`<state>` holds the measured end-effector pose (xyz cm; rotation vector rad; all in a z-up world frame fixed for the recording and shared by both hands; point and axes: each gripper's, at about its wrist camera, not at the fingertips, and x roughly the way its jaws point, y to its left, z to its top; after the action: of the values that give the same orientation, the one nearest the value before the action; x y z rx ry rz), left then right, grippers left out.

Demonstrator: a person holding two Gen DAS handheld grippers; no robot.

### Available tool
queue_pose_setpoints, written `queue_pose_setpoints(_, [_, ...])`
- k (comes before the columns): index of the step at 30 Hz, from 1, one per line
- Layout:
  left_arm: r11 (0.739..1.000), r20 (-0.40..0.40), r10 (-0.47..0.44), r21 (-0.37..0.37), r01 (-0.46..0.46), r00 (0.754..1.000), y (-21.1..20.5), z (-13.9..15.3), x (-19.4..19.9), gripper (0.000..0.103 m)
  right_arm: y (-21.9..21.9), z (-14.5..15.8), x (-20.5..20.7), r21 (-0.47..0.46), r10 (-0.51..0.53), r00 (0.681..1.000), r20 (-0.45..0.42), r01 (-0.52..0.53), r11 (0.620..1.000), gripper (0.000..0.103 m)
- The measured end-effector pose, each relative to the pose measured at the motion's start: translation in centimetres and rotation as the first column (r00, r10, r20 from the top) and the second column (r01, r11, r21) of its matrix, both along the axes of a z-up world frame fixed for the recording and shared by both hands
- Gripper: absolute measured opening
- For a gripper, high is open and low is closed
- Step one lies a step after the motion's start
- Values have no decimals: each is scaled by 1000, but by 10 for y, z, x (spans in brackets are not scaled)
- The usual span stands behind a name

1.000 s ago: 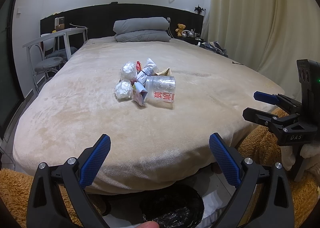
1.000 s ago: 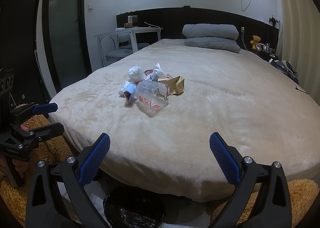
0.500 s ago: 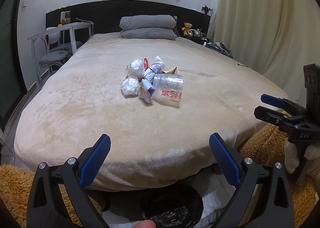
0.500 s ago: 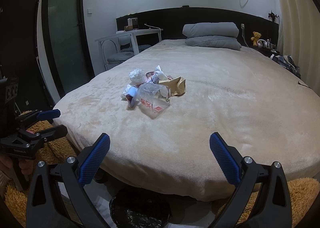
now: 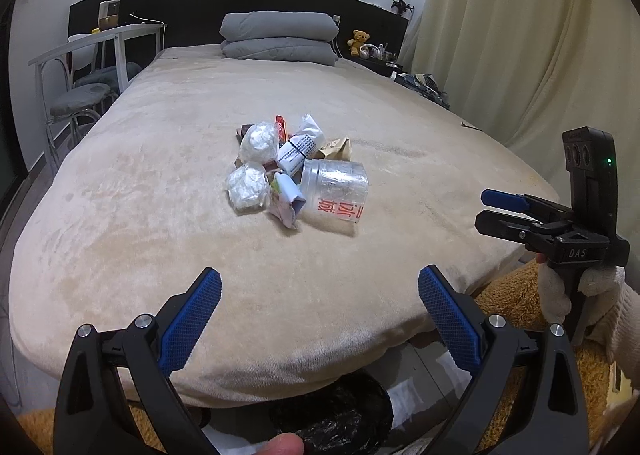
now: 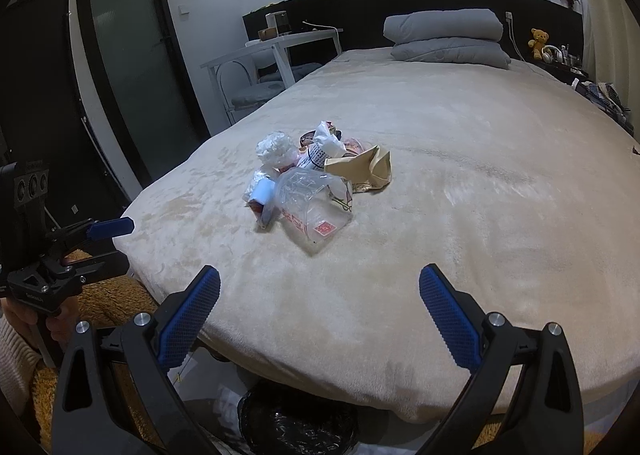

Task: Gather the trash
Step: 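Grasp the clear plastic cup with the right tool while the left tool approaches the pink wrapper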

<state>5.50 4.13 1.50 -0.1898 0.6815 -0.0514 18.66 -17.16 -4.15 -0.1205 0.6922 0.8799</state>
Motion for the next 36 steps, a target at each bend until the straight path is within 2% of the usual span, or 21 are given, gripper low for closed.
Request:
queue_pose_setpoints(5, [999,-32,-40,-17,39,999,16,-1,28,97,20,-3,27,-37,58,998,-7,-58,998,99])
queue_pose_setpoints(11, [992,-95,-113,-72,107,989,32,-16,67,97,46,-11,58,-55,145,988,-46,-147,988,99])
queue_pose_setpoints(18, [973,-160,-183,-172,155,970,46,-40,108,95,74,-24,87,-92,209,974,-82,-216,972,99])
queue_pose_setpoints(24, [947,-193,-228,-273,171,954,57,-57,128,95,96,-34,103,-106,274,954,-123,-287,952,99])
queue_pose_setpoints(26, [945,-199,-241,-271,183,950,59,-59,133,91,102,-36,110,-96,288,947,-144,-303,948,99])
queue_pose_setpoints(30, [942,-196,-264,-263,209,944,67,-62,142,91,115,-43,119,-85,316,930,-186,-336,938,91])
queue_pose_setpoints(32, [942,-195,-261,-265,205,946,72,-61,143,91,120,-46,121,-93,325,926,-194,-347,933,79])
queue_pose_setpoints(33, [943,-194,-256,-266,201,947,74,-61,142,91,121,-47,121,-96,327,925,-196,-350,932,76])
queue_pose_setpoints(36, [943,-185,-252,-269,198,950,78,-59,140,91,117,-46,121,-86,332,922,-201,-354,931,73])
